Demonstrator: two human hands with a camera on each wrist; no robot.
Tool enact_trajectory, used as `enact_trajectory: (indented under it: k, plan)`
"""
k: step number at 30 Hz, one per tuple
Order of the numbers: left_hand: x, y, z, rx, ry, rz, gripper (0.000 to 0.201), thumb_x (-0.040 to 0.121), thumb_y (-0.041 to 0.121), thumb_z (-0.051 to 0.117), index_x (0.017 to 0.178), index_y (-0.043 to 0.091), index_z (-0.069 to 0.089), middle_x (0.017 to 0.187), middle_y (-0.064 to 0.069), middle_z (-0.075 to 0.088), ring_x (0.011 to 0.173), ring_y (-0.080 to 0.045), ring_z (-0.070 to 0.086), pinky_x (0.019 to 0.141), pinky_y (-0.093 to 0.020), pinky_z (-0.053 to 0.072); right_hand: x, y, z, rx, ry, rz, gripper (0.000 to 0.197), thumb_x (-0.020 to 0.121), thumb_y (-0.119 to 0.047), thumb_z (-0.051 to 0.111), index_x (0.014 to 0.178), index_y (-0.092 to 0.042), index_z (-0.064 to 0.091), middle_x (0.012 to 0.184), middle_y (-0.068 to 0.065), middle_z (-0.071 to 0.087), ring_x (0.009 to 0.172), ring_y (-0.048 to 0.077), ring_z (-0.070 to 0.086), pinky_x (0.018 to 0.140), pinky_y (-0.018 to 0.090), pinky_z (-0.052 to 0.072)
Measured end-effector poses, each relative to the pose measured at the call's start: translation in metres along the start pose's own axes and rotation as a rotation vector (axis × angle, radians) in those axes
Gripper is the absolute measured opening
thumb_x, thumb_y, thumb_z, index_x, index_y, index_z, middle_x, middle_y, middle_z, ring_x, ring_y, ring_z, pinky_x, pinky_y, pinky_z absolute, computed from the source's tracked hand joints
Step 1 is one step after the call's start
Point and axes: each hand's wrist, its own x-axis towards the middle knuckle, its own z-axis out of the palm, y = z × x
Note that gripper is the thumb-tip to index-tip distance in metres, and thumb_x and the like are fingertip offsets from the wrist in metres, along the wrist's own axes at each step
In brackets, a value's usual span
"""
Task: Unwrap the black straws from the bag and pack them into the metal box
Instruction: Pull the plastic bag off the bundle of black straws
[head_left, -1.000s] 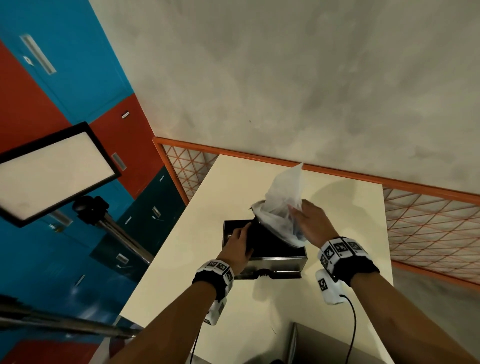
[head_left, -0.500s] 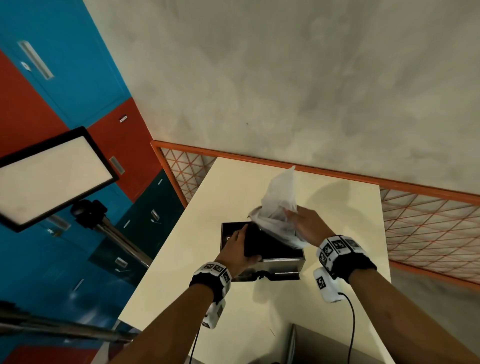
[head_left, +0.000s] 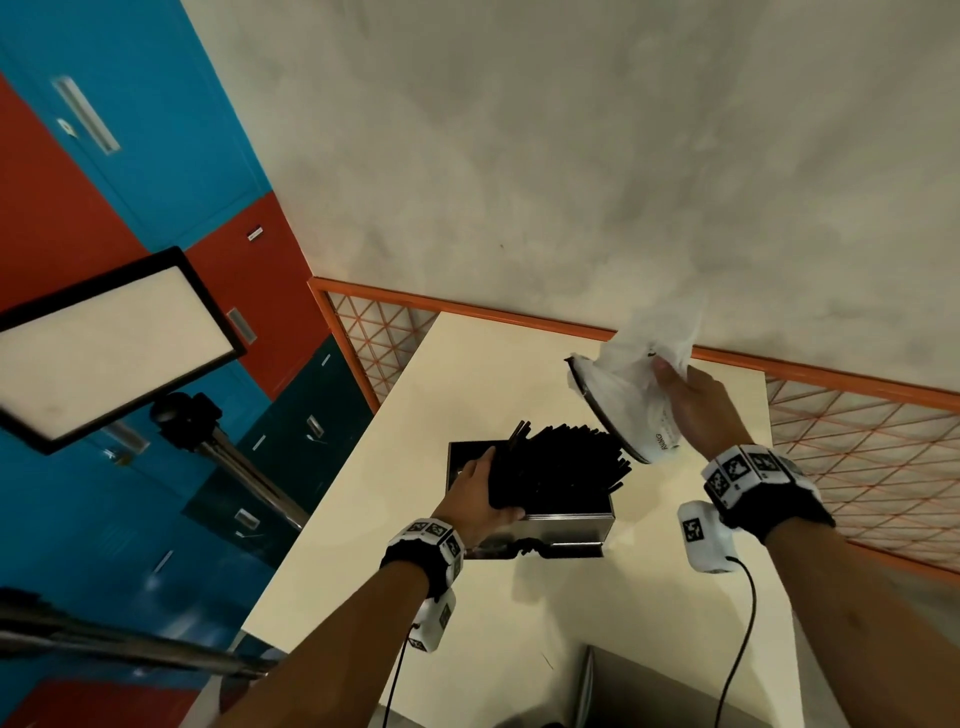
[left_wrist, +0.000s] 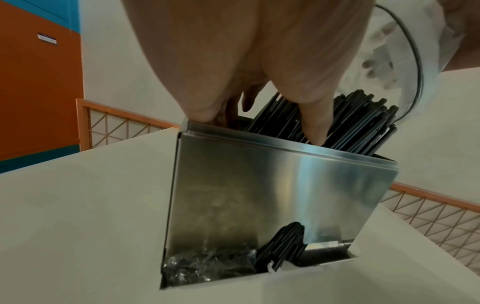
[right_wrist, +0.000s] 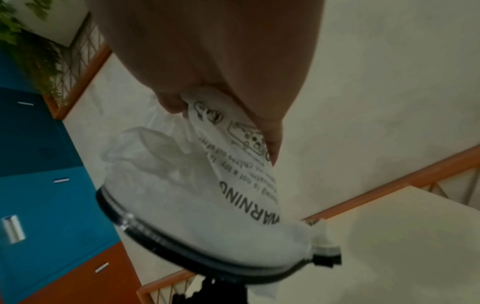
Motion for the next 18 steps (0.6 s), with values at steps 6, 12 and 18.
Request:
enact_trajectory:
  k: [6,12,18]
  plan:
    - [-0.002,0.001,-0.005,-0.019,0.029,0.018,0.102,0.084,0.045,0.075,0.161,0.02,0.013,0.159,-0.007,0.029,0.143,-0.028,0.039,0.115,-0.041,0.037,0.002,-0.01,-0.024,0.269,0.181,0.031,0.046,0.097,-0.052,0.05,0.115,-0.011,0.062,0.114,0.005,0.064,0.1,0.02,0.059,0.085,0.03,0.04]
    - [-0.013,0.006,-0.024,-0.111,0.127,0.073,0.066,0.104,0.047,0.044,0.159,0.018,0.022,0.159,-0.007,0.037,0.141,-0.024,0.042,0.116,-0.036,0.036,-0.017,-0.025,0.003,0.656,0.031,0.108,0.047,0.1,-0.044,0.047,0.121,-0.003,0.06,0.093,0.001,0.07,0.083,0.016,0.066,0.059,0.015,0.052]
    - [-0.044,0.021,-0.056,-0.57,0.211,0.121,0.059,0.096,0.071,0.04,0.144,0.038,0.046,0.138,0.007,0.062,0.128,-0.013,0.057,0.108,-0.032,0.042,-0.04,-0.015,0.076,0.88,-0.185,0.292,0.057,0.094,-0.049,0.056,0.125,-0.002,0.062,0.12,0.021,0.067,0.104,0.035,0.066,0.097,0.052,0.048]
